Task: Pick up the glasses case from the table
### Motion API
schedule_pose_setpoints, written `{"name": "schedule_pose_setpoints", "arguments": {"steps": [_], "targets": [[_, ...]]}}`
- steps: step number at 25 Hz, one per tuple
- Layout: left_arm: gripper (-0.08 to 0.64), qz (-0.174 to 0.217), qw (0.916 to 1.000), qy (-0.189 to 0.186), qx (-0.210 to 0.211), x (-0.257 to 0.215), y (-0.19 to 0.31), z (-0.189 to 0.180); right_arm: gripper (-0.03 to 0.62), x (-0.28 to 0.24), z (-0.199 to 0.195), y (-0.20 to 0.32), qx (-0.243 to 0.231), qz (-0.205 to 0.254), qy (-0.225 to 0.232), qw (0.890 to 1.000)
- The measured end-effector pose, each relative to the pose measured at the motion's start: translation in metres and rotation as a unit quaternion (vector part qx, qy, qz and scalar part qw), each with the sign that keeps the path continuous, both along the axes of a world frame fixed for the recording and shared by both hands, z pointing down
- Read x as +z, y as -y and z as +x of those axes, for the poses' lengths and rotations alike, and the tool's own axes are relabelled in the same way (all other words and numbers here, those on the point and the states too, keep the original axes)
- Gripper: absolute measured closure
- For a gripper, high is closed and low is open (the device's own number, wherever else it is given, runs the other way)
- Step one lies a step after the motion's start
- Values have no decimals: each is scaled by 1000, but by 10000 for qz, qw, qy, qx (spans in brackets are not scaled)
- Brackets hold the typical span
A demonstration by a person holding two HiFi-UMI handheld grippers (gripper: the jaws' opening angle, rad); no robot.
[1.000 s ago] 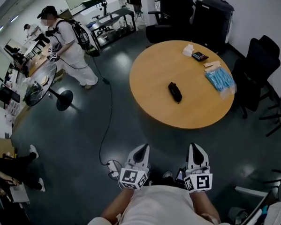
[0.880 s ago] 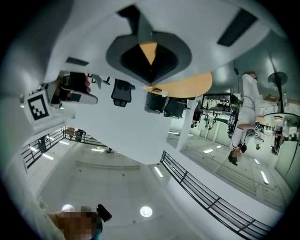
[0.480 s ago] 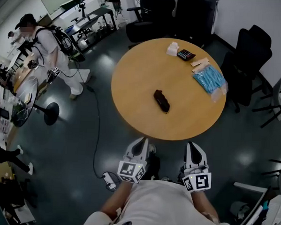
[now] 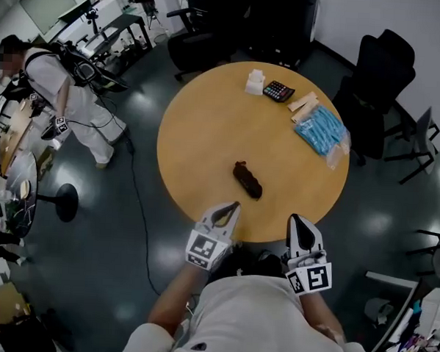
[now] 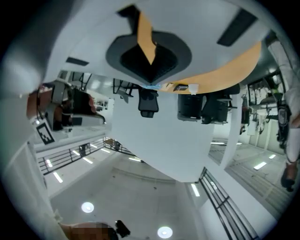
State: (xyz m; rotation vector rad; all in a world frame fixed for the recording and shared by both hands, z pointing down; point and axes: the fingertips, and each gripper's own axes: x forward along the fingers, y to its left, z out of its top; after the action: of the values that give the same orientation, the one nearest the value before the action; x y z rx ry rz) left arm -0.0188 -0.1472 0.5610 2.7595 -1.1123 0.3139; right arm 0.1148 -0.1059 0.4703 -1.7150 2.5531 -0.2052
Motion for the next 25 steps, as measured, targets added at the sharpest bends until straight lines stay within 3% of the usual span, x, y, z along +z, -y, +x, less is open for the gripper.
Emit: {"name": "schedule_pose_setpoints", "arguments": {"steps": [3, 5, 6, 8, 10, 12, 13, 14, 17, 19, 21, 22, 23, 25], "targets": [[554, 193, 9934, 867, 720, 25, 20, 13, 577, 4, -1, 19, 16, -84, -38, 10000], [552, 280, 9798, 1495, 1295, 50, 31, 24, 577, 7, 1, 33, 16, -122, -22, 9999], [550, 245, 9710, 1718, 1644, 62, 35, 31, 577, 8, 2, 39, 8, -132, -12, 9999], [442, 38, 9501, 2111, 2299, 87, 44, 44, 577, 9, 6, 51, -27, -144, 5, 9999], [410, -11, 9203, 2723, 2808, 111, 56, 51, 577, 12, 9, 63, -81, -158, 20, 9998], [372, 135, 8768, 3532, 3260, 138, 72, 56, 577, 15, 14, 75, -127, -189, 25, 9997], [338, 230, 8477, 3981, 3498, 153, 80, 58, 577, 17, 17, 81, -139, -221, 38, 9997], [310, 316, 8129, 4433, 3763, 170, 87, 58, 577, 19, 19, 86, -146, -259, 68, 9995], [264, 440, 6957, 5489, 4612, 225, 97, 60, 577, 30, 25, 96, -193, -420, 179, 9988], [253, 352, 6332, 5862, 5041, 259, 101, 60, 577, 37, 28, 102, -261, -537, 231, 9979], [247, 220, 5854, 6093, 5343, 285, 103, 57, 577, 42, 30, 108, -337, -602, 259, 9973], [245, 173, 5661, 6183, 5450, 296, 104, 56, 577, 43, 31, 110, -372, -620, 269, 9970], [242, 126, 5502, 6252, 5534, 305, 103, 55, 577, 45, 33, 112, -398, -638, 278, 9968], [241, 35, 5264, 6352, 5652, 320, 101, 53, 577, 48, 39, 117, -421, -689, 289, 9963]]}}
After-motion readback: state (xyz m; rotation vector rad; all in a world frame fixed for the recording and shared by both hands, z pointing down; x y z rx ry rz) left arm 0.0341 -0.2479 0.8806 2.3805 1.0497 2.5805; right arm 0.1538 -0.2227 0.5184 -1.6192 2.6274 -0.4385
